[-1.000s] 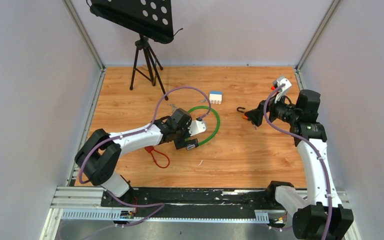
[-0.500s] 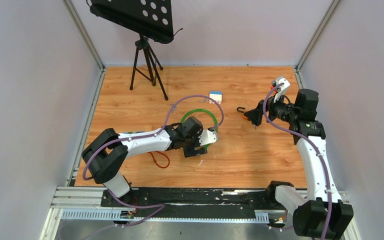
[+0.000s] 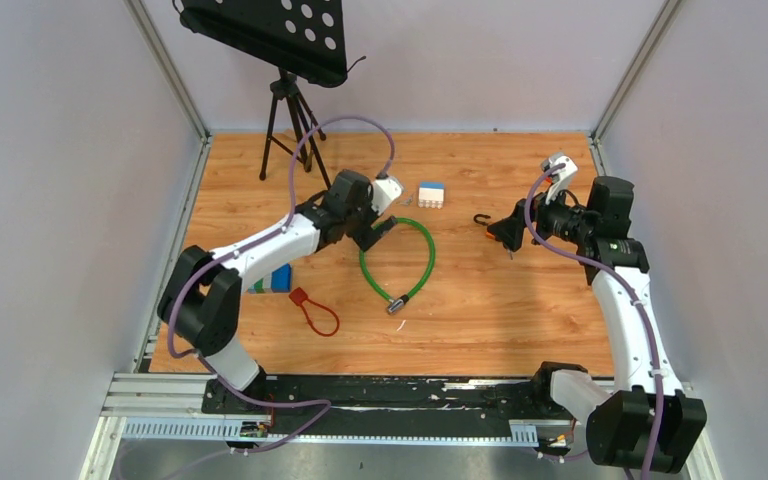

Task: Unlock with the key
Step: Pick up the key from the center of the board.

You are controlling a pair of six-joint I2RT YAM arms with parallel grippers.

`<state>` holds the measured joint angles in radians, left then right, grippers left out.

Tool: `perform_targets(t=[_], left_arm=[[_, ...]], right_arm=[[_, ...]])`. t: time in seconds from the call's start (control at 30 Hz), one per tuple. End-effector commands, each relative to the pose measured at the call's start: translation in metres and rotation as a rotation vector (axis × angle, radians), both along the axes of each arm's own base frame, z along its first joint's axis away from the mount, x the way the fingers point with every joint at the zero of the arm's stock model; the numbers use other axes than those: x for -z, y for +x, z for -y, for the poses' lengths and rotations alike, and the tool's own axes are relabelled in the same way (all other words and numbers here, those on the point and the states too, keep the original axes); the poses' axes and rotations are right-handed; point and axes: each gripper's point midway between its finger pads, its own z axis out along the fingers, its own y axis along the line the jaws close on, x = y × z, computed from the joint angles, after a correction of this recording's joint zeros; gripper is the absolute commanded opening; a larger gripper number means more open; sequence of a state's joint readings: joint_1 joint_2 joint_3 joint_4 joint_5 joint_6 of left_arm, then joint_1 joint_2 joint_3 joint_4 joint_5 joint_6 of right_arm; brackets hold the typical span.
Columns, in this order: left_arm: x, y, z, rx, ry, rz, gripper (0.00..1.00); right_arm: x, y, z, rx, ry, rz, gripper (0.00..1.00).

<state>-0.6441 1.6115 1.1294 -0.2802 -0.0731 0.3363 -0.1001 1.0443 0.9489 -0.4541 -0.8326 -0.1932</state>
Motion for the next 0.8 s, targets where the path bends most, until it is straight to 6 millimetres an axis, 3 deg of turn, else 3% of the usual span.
perform_targets(t=[0.0, 0.33, 0.63, 0.77], left_arm=[[-0.01, 0.039, -0.006, -0.234, -0.098, -0.014, 0.99], [0.039, 0.095, -0.022, -0.534, -0.14, -0.079, 0.92], [0.059, 0.112, -0.036, -0.622, -0.178, -0.063, 0.87], [0.067, 0.117, -0.039, -0.651, -0.196, -0.074, 0.78]], right_arm=[[-0.007, 0.002, -0.002, -0.027, -0.003, 0.029, 1.0], [-0.001, 0.002, -0.004, -0.043, 0.0, 0.013, 1.0], [0.003, 0.004, -0.004, -0.05, 0.006, -0.006, 1.0], [0.005, 0.004, -0.004, -0.051, 0.008, -0.012, 1.0]])
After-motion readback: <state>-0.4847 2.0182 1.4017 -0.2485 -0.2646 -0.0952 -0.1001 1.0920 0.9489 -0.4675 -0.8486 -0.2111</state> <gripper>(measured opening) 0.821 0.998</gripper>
